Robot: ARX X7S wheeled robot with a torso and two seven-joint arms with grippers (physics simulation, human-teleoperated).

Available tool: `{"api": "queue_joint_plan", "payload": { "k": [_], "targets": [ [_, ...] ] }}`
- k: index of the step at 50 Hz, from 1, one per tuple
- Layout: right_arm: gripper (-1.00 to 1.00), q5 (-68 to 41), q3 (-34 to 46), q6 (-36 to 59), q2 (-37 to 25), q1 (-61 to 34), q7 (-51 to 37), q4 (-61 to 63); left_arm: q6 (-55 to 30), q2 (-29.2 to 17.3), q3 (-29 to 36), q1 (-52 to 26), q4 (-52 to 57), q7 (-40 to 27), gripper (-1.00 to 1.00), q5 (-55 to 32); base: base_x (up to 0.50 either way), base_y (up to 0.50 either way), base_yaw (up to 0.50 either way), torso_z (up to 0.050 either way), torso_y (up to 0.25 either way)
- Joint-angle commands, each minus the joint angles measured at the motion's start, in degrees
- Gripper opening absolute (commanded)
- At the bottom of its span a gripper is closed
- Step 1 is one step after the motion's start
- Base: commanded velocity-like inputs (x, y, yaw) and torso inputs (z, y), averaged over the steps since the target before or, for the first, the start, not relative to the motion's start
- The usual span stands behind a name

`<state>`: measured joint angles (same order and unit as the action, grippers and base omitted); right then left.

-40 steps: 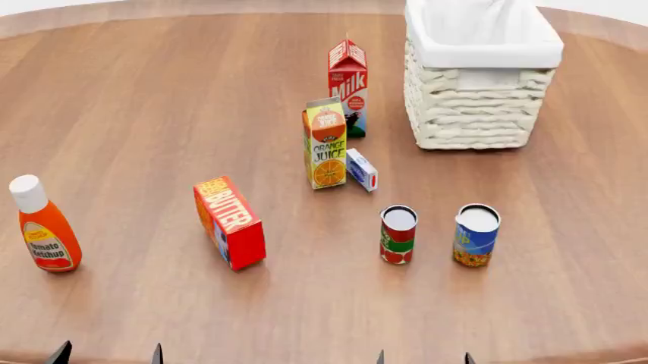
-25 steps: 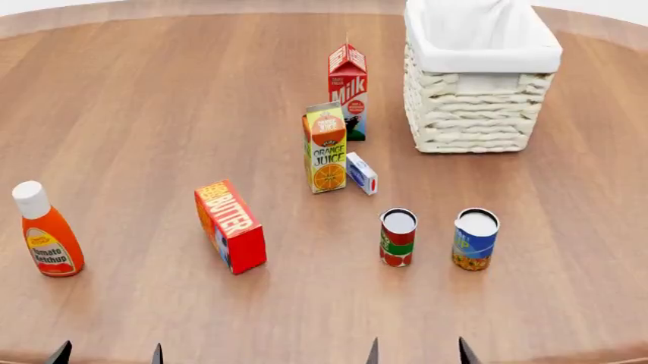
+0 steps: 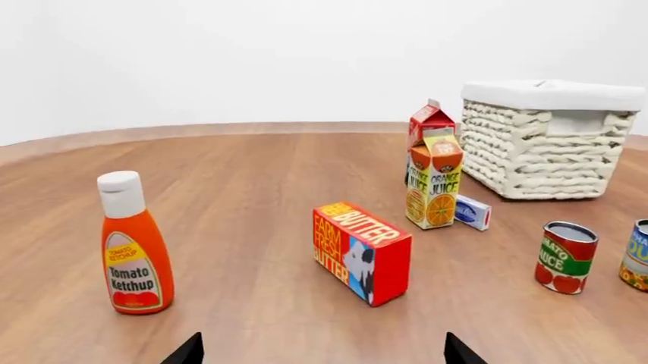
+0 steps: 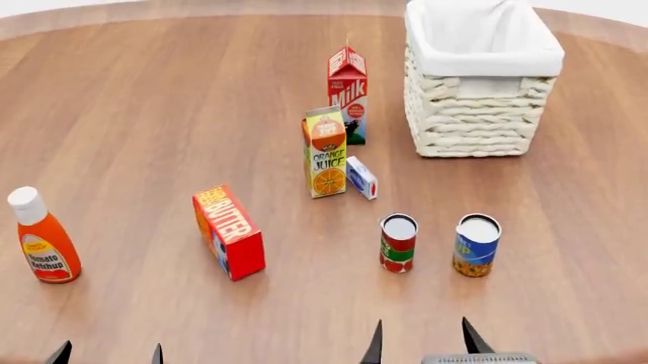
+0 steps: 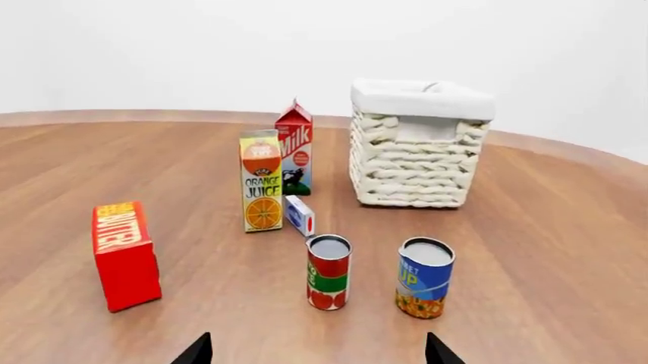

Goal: Pick up the orange juice, and put it in the basket.

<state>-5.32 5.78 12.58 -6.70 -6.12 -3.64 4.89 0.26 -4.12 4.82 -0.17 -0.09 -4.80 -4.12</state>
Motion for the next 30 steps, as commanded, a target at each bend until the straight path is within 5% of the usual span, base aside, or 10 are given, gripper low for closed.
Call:
{"api": "queue_joint_plan", "payload": {
  "k": [1,30],
  "targets": [
    [1.00,-0.35,0.72,-0.32,-0.58,-0.61,-0.68,-0.96,0.10,-0.82,0.96,-0.08,-0.03,-0.95,1.00,-0.82,0.12,0.00,0.00,0.000,0.000],
    [1.00,-1.48,2.33,-2.25,-1.34,-0.64,-1.61,-2.89,0.39,-2.49,2.97,-0.29,-0.13,-2.91,1.00,-2.50,0.14,0.00,0.00,0.000,0.000]
  ]
}}
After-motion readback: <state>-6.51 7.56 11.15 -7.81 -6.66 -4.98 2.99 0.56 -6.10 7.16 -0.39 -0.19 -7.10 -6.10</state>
